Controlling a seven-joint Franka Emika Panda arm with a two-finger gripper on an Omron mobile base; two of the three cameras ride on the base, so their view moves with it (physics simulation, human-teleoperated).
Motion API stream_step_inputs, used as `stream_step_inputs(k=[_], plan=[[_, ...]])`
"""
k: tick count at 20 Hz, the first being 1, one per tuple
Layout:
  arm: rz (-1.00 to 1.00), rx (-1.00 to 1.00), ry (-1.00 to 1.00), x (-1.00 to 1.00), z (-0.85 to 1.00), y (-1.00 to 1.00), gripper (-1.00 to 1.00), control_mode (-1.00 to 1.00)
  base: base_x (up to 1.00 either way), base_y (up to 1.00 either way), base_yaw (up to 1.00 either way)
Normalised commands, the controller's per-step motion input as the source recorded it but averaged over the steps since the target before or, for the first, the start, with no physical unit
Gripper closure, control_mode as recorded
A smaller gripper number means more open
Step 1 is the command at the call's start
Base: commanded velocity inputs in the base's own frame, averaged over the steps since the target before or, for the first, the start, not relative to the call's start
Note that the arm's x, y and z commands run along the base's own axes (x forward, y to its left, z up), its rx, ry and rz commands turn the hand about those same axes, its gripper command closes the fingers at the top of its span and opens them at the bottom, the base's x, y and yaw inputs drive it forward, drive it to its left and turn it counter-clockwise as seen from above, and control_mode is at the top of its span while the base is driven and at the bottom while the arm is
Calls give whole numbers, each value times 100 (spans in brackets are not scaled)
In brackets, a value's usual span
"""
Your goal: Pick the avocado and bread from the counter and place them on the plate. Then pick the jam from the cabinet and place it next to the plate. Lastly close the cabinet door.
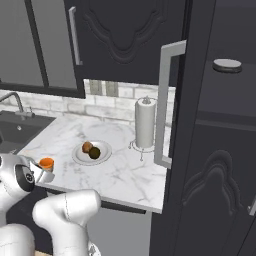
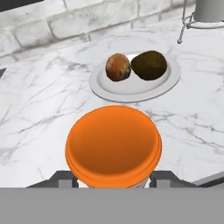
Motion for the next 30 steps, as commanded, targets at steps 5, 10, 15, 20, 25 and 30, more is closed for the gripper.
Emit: stream_step_inputs(k=[5, 10, 15, 20, 25, 30], plan=[[0, 4, 0, 26, -28, -2, 100, -100, 0, 0, 0], [0, 2, 0, 19, -31, 0, 100, -100, 0, 0, 0], [0, 2, 0, 17, -32, -7, 100, -100, 0, 0, 0], [0, 3, -1, 21, -28, -11, 100, -100, 0, 0, 0], [0, 5, -1, 24, -27, -22, 100, -100, 0, 0, 0], [0, 7, -1, 29, -25, -28, 100, -100, 0, 0, 0]])
